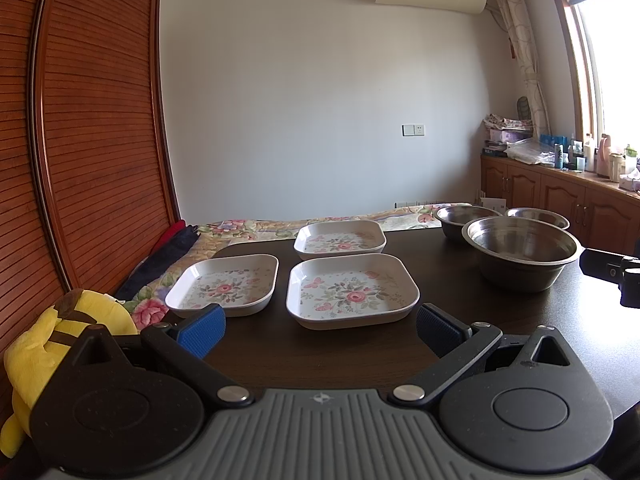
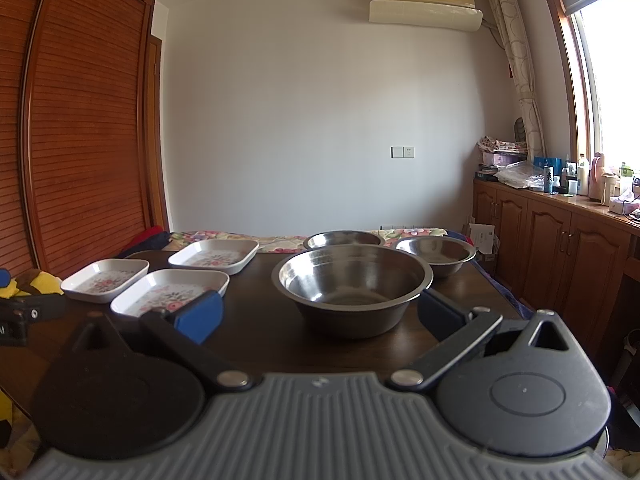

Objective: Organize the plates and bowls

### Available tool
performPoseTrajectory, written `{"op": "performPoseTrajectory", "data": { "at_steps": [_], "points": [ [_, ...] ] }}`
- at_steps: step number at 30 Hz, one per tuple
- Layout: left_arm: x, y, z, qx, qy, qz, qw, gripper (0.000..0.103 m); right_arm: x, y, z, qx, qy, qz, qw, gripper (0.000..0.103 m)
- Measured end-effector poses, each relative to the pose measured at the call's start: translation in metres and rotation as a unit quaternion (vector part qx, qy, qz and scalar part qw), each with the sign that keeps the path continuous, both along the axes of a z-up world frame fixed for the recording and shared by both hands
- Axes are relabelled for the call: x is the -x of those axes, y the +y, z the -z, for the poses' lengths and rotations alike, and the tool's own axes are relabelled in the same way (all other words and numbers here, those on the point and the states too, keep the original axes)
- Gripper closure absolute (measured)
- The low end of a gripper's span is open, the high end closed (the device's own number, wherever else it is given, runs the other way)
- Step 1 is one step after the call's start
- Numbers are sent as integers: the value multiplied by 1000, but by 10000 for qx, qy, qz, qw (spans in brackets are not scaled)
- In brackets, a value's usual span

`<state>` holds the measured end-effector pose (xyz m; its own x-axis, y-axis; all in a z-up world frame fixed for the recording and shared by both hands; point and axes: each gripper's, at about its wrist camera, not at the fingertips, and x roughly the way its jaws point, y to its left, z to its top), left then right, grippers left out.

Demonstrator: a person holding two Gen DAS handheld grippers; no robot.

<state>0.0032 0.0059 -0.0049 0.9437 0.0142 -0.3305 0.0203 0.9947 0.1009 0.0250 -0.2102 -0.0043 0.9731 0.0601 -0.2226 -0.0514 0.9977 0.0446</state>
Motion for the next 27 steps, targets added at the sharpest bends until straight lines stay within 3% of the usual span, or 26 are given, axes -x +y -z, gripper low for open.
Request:
{"op": "performPoseTrajectory", "data": {
  "at_steps": [18, 27],
  "points": [
    [-6, 3, 6, 9, 164, 9, 9999, 0, 0, 2, 3, 48, 62, -84, 9999, 0],
    [-11, 9, 14, 47, 378, 56, 9993, 0, -15, 20, 3, 151, 203, -542, 9982, 0]
  ]
}}
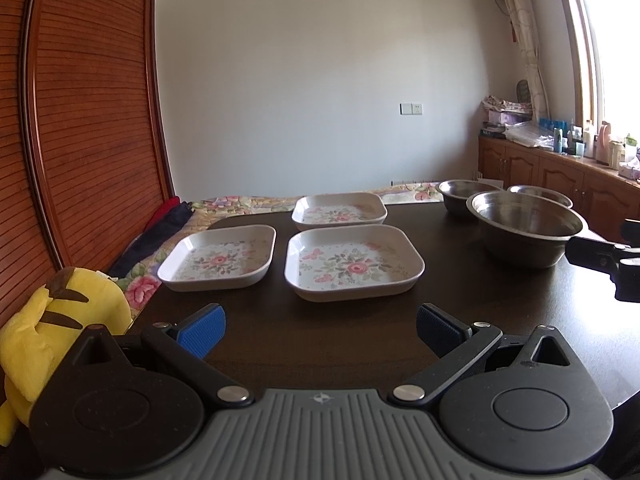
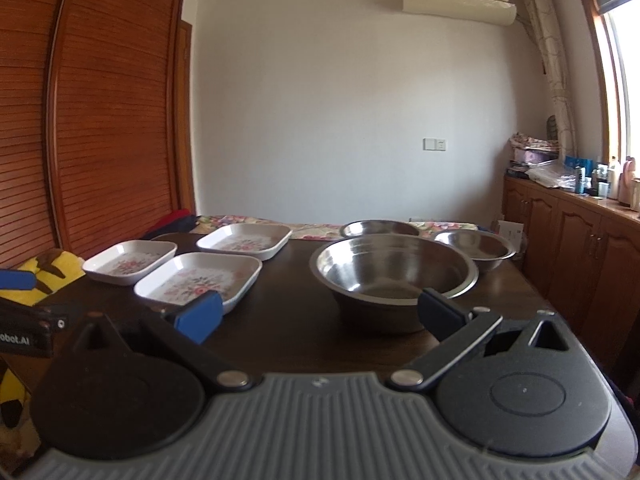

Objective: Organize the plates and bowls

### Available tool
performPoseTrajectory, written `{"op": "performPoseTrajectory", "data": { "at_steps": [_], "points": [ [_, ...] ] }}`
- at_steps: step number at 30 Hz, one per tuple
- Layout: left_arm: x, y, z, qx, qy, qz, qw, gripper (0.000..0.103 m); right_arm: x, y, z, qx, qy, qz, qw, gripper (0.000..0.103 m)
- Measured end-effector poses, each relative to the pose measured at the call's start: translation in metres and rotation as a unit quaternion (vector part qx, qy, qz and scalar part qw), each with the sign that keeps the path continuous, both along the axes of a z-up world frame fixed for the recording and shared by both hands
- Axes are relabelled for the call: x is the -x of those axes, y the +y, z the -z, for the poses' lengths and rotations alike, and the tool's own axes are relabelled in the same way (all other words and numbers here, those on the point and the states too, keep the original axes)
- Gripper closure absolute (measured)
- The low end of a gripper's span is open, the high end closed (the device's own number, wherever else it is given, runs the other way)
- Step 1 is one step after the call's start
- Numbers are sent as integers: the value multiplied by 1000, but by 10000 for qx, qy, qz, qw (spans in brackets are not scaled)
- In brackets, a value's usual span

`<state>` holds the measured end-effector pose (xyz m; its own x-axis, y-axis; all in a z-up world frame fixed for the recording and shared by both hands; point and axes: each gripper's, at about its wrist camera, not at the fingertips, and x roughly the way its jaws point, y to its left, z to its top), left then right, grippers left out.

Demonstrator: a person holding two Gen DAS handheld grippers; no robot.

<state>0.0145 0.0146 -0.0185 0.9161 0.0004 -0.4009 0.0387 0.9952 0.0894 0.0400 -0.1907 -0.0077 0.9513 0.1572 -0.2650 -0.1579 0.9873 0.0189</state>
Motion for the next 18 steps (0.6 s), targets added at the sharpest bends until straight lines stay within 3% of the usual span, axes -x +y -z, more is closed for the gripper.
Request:
{"op": "performPoseTrajectory", "data": {
  "at_steps": [18],
  "points": [
    [-37, 30, -10, 100, 99, 255, 9996, 3, -47, 33, -23, 345, 202, -1028, 9939, 0]
  ]
}}
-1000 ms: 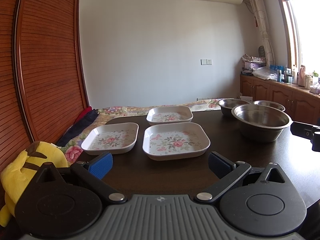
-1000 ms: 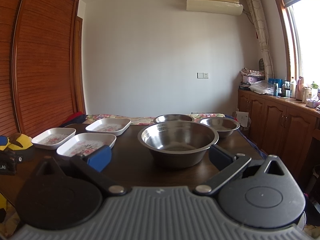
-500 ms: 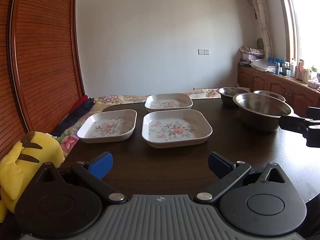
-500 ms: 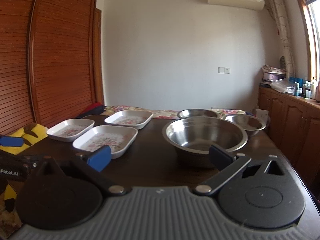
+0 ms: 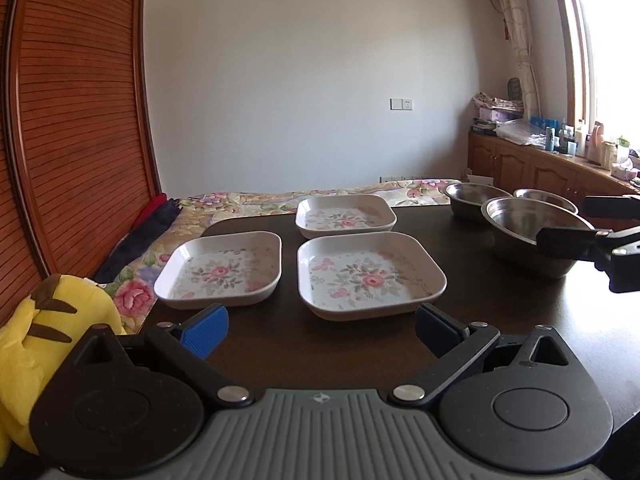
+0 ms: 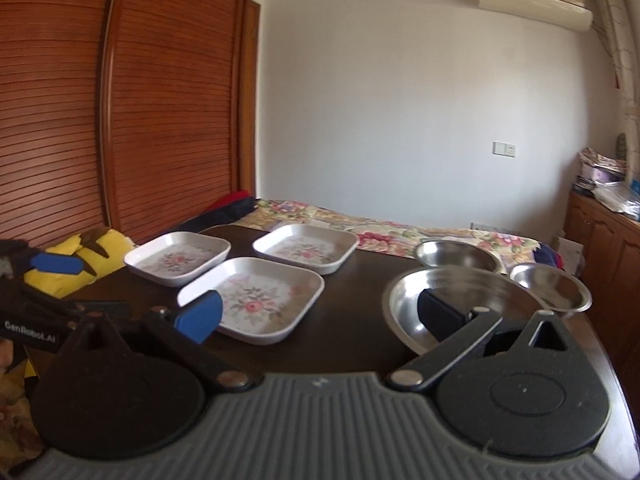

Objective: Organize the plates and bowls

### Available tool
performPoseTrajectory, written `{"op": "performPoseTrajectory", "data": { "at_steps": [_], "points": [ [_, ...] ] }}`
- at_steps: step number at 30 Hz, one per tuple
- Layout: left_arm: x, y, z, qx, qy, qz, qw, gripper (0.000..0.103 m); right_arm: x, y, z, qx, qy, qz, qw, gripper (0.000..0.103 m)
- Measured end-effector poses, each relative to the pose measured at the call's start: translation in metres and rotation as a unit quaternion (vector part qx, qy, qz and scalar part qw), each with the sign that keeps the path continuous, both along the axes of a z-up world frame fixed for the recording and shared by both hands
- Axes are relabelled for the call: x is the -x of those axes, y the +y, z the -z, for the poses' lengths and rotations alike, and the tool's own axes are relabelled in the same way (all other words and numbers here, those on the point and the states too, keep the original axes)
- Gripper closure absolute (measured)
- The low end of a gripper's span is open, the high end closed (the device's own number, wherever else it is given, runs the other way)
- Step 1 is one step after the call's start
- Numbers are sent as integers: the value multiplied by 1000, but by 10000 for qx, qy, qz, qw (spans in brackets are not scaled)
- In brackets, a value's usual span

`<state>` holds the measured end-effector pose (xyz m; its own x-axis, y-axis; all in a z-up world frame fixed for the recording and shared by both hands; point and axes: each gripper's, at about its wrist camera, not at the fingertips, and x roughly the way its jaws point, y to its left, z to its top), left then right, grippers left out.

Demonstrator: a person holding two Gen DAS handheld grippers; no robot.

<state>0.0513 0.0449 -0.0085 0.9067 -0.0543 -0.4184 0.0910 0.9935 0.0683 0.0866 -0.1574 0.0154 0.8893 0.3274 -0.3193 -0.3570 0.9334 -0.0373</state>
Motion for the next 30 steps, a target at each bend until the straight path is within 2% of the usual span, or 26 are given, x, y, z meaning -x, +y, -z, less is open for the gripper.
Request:
{"op": "performPoseTrajectory", "data": {
  "at_steps": [6, 7, 8, 11, 13, 15, 18, 24, 30],
  "points": [
    [-20, 7, -2, -4, 39, 135, 9999, 15, -20, 14, 5, -19, 199, -242, 9995, 3],
    [-23, 8, -2, 1, 29, 147, 9999, 17, -23, 16, 7, -9, 241, -273, 9993, 6],
    [-26, 9, -1, 17, 15, 157, 9999, 18, -27, 19, 9, 12, 301, -310, 9991, 16],
    [-36, 14, 1, 115, 54, 188, 9997, 24, -40, 27, 16, -2, 472, -421, 9980, 22],
    [-43, 17, 3, 213, 106, 220, 9995, 33, -46, 32, 20, 36, 534, -500, 9973, 29],
    [-51, 19, 5, 289, 180, 244, 9991, 37, -54, 38, 24, 79, 598, -530, 9968, 39],
    [-63, 20, 8, 347, 270, 272, 9987, 45, -66, 42, 30, 123, 726, -483, 9961, 47],
    [-85, 20, 16, 423, 520, 316, 9973, 57, -87, 43, 38, 127, 976, -395, 9944, 54],
    [-100, 22, 24, 498, 698, 334, 9958, 64, -97, 46, 45, 166, 1180, -411, 9920, 55]
  ]
}}
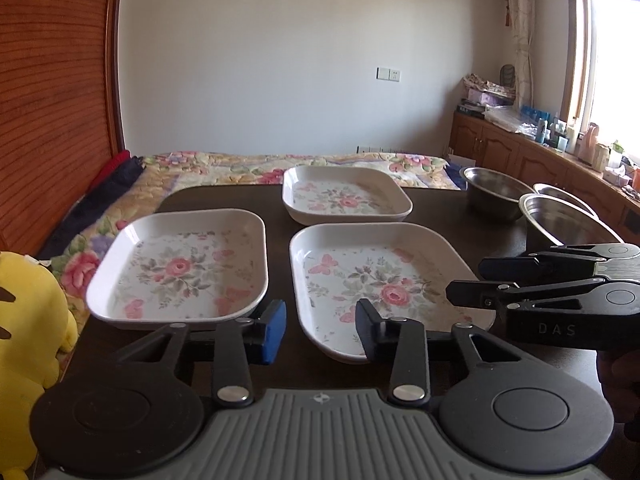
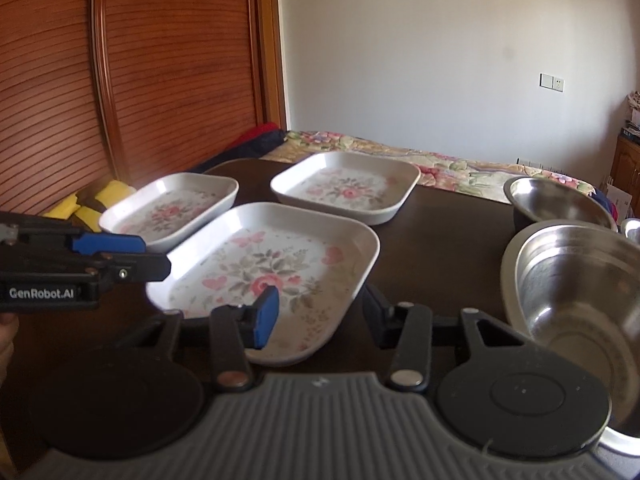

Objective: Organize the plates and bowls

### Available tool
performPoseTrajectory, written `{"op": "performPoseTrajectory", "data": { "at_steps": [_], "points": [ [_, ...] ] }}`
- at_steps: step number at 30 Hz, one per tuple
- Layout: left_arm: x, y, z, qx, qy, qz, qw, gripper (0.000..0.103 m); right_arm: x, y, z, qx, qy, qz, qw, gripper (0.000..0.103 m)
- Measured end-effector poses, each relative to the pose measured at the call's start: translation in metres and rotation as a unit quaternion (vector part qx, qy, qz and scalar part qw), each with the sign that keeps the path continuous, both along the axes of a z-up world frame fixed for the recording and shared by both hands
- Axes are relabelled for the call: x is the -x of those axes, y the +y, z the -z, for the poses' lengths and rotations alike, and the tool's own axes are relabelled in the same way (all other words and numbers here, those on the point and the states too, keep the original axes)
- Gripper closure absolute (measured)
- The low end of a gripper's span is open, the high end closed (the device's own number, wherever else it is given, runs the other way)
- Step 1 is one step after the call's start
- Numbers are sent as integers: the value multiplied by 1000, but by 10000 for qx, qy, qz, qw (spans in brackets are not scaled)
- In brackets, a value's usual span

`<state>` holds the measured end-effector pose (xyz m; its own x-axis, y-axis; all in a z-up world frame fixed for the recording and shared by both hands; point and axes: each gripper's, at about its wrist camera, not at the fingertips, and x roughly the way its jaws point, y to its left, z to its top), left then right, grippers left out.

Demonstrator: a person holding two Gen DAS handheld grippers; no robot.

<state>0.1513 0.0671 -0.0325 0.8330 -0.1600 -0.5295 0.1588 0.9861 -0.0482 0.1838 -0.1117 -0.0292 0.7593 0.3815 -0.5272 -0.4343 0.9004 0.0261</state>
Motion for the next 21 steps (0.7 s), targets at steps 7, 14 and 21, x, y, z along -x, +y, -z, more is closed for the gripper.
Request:
{"op": "performPoseTrajectory", "data": {
  "at_steps": [7, 14, 21],
  "points": [
    [-10, -1, 4, 32, 145, 64, 9999, 70, -6, -1, 2, -28, 176, -53, 9998, 59],
    [-18, -3, 5, -55, 198, 63, 9998, 70, -12, -2, 4, -84, 284, -70, 9995, 62],
    [-27, -5, 11, -178, 319, 7, 9993, 74, -17, -3, 7, -136, 334, -44, 9993, 68]
  ]
}}
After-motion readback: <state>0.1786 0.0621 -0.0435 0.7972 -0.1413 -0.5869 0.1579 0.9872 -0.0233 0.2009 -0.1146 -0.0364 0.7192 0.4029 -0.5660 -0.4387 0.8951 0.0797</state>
